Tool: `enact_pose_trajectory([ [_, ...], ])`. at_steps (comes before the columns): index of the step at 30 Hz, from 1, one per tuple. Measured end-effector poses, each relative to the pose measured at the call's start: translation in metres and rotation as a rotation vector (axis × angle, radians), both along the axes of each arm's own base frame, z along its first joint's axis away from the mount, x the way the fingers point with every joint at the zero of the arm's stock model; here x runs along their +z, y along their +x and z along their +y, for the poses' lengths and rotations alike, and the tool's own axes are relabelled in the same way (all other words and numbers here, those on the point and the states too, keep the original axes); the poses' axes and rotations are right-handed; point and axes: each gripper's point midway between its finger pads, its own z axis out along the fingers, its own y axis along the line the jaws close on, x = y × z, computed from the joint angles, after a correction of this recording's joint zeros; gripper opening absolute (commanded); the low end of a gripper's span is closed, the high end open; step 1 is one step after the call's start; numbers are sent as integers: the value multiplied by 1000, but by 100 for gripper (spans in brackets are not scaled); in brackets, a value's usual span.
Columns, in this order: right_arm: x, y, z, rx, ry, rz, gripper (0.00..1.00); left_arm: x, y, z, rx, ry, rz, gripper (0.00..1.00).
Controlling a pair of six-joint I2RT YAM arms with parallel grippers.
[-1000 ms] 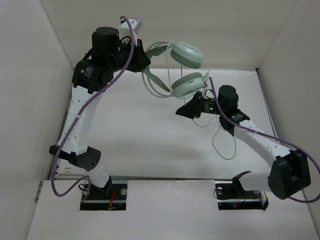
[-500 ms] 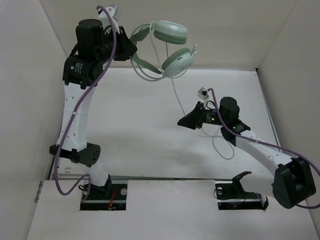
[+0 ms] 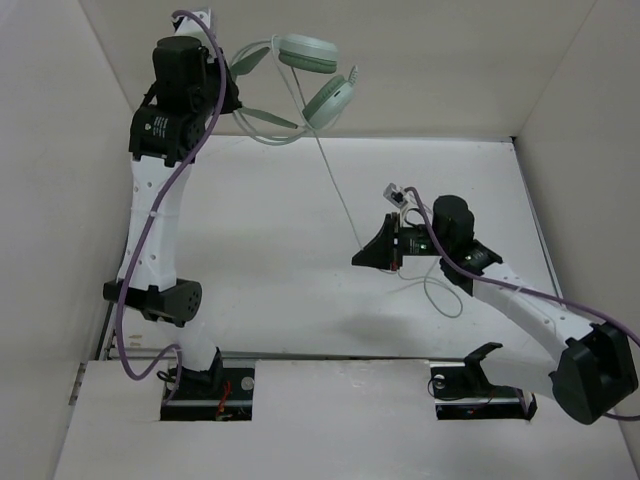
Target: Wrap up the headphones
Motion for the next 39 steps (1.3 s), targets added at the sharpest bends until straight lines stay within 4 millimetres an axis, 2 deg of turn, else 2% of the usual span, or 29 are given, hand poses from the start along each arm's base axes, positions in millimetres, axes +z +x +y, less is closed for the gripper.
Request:
enact_pose_trajectory([
  [4,9,2,0,13,-54,-69,0,-13,7,8,67,70,16,0],
  [9,47,13,5,16,-149,-278,0,-35,16,10,139,211,27,0],
  [12,79,29,2,-17,-215,-444,0,-57,19,-3,134,311,48,0],
  [16,129,59,-11,-113,-311,-686,0,-99,16,-25,82,435,113,0],
  [19,152,78,-24,-194,-414,-865,0,-128,8,-41,27,502,164,0],
  [23,157,105,-42,-278,-599,-1068,0,-146,-1,-61,-38,550,190,0],
  [30,148,157,-63,-387,-914,-1383,0,-156,-24,-105,-194,600,187,0],
  [31,152,165,-65,-417,-948,-1435,0,-158,-29,-114,-229,605,185,0],
  [32,146,170,-65,-411,-970,-1444,0,-159,-34,-123,-263,608,183,0],
  [35,144,186,-64,-435,-1010,-1507,0,-161,-50,-143,-350,604,183,0],
  [39,156,203,-76,-512,-1023,-1537,4,-155,-61,-145,-393,592,175,0],
])
